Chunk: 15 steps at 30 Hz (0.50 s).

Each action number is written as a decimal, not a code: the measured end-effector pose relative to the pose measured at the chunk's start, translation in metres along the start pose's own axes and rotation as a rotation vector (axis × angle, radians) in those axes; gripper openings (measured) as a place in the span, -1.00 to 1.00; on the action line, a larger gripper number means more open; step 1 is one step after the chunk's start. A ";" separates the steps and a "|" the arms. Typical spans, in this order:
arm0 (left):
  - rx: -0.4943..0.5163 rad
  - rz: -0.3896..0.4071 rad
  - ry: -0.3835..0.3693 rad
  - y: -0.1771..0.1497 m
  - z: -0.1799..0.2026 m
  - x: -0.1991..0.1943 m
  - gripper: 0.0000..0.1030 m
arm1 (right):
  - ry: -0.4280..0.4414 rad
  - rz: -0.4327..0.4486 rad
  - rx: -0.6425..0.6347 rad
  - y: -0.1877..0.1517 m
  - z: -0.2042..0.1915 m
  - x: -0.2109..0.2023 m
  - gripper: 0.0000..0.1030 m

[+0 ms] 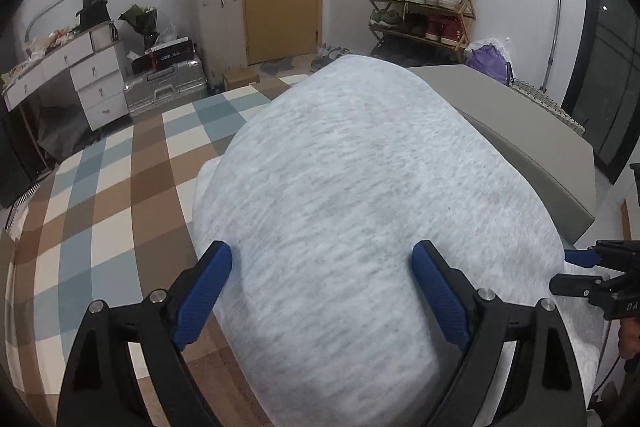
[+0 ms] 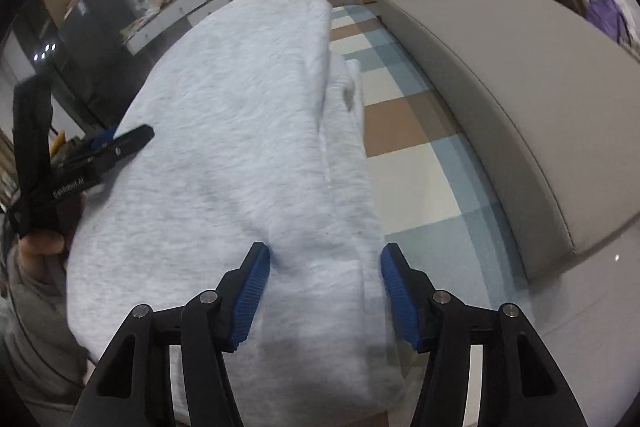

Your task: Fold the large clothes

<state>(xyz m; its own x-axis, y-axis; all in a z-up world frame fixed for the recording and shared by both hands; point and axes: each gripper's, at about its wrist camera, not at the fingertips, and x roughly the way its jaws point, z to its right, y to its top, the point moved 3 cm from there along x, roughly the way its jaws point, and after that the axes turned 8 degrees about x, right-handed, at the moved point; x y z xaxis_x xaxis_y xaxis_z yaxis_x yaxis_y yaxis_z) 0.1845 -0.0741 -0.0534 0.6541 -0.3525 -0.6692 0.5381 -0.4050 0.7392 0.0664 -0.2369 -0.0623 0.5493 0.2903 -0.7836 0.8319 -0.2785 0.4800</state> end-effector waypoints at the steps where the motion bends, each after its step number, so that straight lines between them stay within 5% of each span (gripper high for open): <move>1: -0.008 -0.001 -0.005 0.001 0.000 -0.003 0.74 | -0.002 0.014 -0.005 0.004 -0.001 -0.006 0.13; 6: -0.028 0.059 -0.016 0.015 -0.001 -0.026 0.70 | 0.009 0.130 -0.101 0.032 -0.037 -0.033 0.16; 12: -0.158 0.141 0.084 0.040 -0.032 -0.019 0.67 | 0.013 0.210 -0.201 0.083 -0.118 -0.017 0.20; 14: -0.191 0.076 0.121 0.034 -0.042 0.004 0.14 | 0.034 0.219 -0.217 0.098 -0.141 0.006 0.23; 15: -0.217 0.030 0.117 0.027 -0.047 0.019 0.13 | 0.037 0.198 -0.211 0.104 -0.146 0.024 0.23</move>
<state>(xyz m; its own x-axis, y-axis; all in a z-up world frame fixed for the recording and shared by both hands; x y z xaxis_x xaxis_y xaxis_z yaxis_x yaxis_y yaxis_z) 0.2365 -0.0518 -0.0422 0.7215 -0.2563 -0.6432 0.6113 -0.2004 0.7656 0.1778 -0.1251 0.0270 0.7019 0.2832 -0.6535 0.7041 -0.1376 0.6967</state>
